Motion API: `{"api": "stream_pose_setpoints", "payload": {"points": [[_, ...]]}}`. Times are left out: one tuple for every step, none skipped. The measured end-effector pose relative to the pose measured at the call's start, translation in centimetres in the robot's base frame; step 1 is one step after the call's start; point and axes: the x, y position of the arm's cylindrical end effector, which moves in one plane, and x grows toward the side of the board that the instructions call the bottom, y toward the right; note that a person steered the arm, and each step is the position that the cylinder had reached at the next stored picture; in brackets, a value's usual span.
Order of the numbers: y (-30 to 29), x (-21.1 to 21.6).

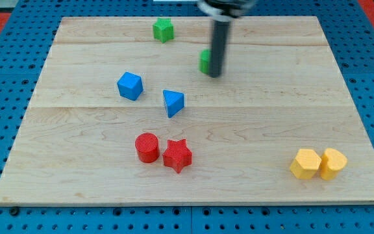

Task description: Place the green circle right to the green star

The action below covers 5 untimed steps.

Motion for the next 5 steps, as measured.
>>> {"api": "stream_pose_setpoints", "payload": {"points": [[-6.5, -4.6], [-3.7, -0.7], [-2.6, 1.0], [0.0, -4.0], [-1.6, -8.3]]}}
